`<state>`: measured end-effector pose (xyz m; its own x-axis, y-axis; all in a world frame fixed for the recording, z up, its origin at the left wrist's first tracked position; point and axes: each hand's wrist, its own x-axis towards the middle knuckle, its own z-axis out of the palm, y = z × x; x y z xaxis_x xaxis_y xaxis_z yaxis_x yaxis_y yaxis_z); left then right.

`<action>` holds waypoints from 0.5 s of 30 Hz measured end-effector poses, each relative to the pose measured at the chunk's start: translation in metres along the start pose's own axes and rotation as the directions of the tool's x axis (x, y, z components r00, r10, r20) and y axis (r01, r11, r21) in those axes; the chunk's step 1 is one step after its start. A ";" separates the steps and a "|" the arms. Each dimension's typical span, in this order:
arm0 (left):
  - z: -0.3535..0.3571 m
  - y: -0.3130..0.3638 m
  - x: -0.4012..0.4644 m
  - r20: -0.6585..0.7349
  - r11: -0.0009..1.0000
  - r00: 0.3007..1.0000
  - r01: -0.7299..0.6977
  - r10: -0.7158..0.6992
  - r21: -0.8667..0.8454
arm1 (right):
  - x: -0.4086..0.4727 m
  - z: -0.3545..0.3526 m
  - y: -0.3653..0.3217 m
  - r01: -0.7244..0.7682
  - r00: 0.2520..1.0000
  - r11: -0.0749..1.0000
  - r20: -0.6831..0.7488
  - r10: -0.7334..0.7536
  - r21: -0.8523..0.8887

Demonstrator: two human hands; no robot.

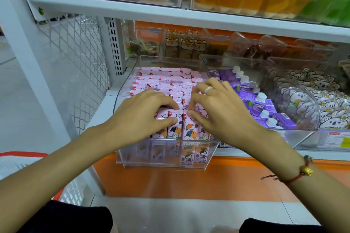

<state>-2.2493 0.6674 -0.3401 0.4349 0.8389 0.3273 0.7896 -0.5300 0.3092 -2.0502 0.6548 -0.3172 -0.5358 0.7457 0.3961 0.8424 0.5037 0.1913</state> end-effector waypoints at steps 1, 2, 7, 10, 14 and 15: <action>0.001 0.001 0.000 -0.002 1.000 1.000 0.003 -0.003 0.010 | 0.000 0.000 -0.001 -0.001 0.999 1.000 -0.035 0.002 0.028; 0.001 0.001 0.000 -0.001 1.000 1.000 0.005 -0.005 0.018 | -0.001 -0.002 -0.001 -0.032 0.996 0.992 -0.084 0.042 0.119; -0.003 0.006 0.000 -0.079 0.997 0.997 -0.004 -0.002 -0.076 | 0.001 -0.025 0.014 -0.146 0.854 0.737 -0.292 0.430 0.659; -0.006 0.020 0.000 -0.254 0.952 0.965 -0.017 -0.065 -0.307 | 0.002 -0.028 0.021 -0.182 0.744 0.572 -0.269 0.612 0.800; -0.005 0.036 -0.004 -0.245 0.909 0.964 -0.008 -0.104 -0.416 | 0.004 -0.021 0.017 -0.213 0.724 0.450 -0.170 0.669 0.867; -0.004 0.038 -0.005 -0.249 0.925 0.965 -0.020 -0.082 -0.380 | 0.004 -0.021 0.015 -0.208 0.726 0.456 -0.176 0.665 0.865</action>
<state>-2.2238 0.6427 -0.3264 0.2471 0.8222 0.5128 0.5569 -0.5536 0.6192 -2.0389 0.6559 -0.2940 0.1811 0.7996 0.5726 0.4464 0.4520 -0.7723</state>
